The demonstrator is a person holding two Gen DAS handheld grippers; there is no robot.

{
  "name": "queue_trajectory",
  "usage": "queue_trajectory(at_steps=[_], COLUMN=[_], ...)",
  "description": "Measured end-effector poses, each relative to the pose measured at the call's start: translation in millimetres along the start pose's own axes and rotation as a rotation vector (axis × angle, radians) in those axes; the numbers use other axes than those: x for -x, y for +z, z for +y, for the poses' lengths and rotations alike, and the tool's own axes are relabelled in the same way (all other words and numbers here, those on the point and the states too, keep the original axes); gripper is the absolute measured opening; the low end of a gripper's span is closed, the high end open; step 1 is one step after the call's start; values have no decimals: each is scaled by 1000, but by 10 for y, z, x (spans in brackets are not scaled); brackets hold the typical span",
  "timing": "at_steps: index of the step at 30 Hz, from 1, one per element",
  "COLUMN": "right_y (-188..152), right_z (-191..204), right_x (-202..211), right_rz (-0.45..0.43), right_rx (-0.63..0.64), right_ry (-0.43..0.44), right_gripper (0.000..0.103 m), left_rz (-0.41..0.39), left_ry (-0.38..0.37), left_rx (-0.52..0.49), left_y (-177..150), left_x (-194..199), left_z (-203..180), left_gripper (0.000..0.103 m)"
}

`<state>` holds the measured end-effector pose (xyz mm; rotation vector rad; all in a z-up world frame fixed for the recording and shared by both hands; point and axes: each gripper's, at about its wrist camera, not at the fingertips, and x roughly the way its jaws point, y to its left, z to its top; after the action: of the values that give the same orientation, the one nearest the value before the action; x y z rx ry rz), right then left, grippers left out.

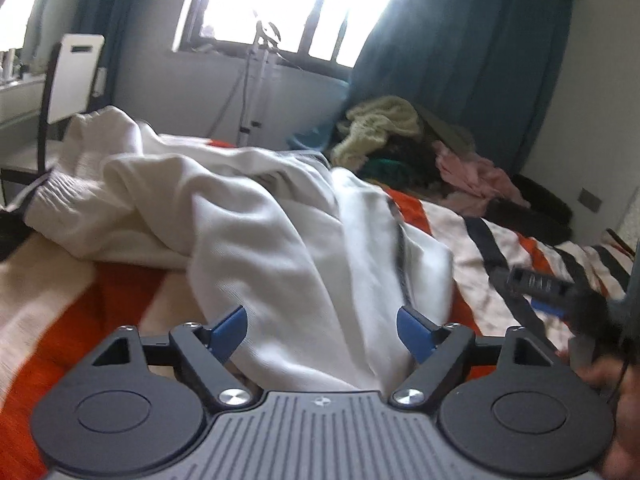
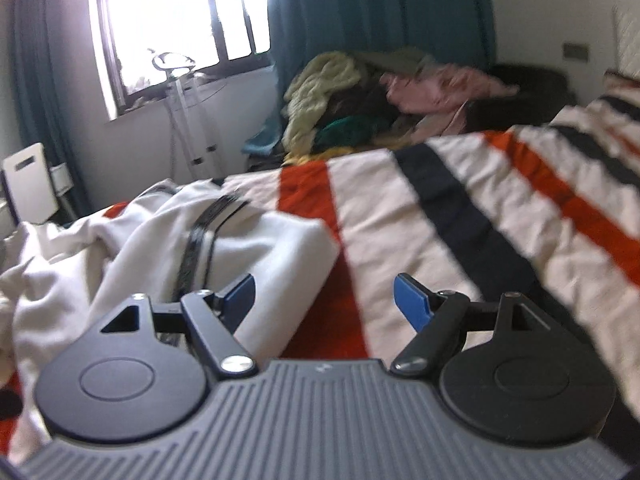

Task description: Fold clothes

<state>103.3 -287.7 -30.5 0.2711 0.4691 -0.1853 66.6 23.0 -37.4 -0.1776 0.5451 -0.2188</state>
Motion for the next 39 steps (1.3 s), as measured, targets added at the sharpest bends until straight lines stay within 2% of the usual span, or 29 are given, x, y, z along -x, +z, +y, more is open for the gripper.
queue_trajectory(at_steps=[6, 10, 14, 17, 20, 24, 25, 26, 27, 28, 31, 35, 39], right_y=[72, 372, 776, 950, 995, 948, 927, 906, 890, 888, 980, 1270, 1572], right_z=[176, 508, 933, 1261, 1541, 1663, 1647, 1631, 1595, 1529, 1344, 1032, 330], right_x=[-292, -721, -1308, -1708, -2075, -2418, -2474, -2529, -2565, -2556, -2379, -1907, -1259], right_rz=[51, 69, 121, 172, 209, 243, 250, 256, 262, 260, 189, 33, -98], right_rx=[-31, 29, -1, -12, 40, 88, 84, 80, 66, 40, -2, -37, -208], right_ry=[114, 148, 178, 144, 101, 34, 18, 1, -13, -20, -13, 20, 34], right_gripper=[77, 77, 77, 77, 72, 67, 55, 35, 27, 15, 6, 6, 6], left_rz=[-37, -50, -39, -32, -27, -11, -9, -7, -6, -2, 0, -30, -65], left_ry=[47, 70, 101, 99, 91, 59, 50, 41, 33, 25, 17, 10, -1], left_rx=[-3, 25, 103, 175, 194, 218, 229, 243, 257, 270, 286, 286, 251], left_y=[45, 55, 90, 108, 85, 43, 36, 30, 24, 21, 21, 57, 111], left_x=[-7, -162, -414, -612, -790, -950, -979, -1007, -1034, -1059, -1075, -982, -837], left_z=[91, 230, 452, 609, 687, 769, 790, 809, 829, 849, 878, 872, 801], left_gripper=[86, 86, 86, 86, 86, 86, 86, 86, 85, 85, 85, 84, 81])
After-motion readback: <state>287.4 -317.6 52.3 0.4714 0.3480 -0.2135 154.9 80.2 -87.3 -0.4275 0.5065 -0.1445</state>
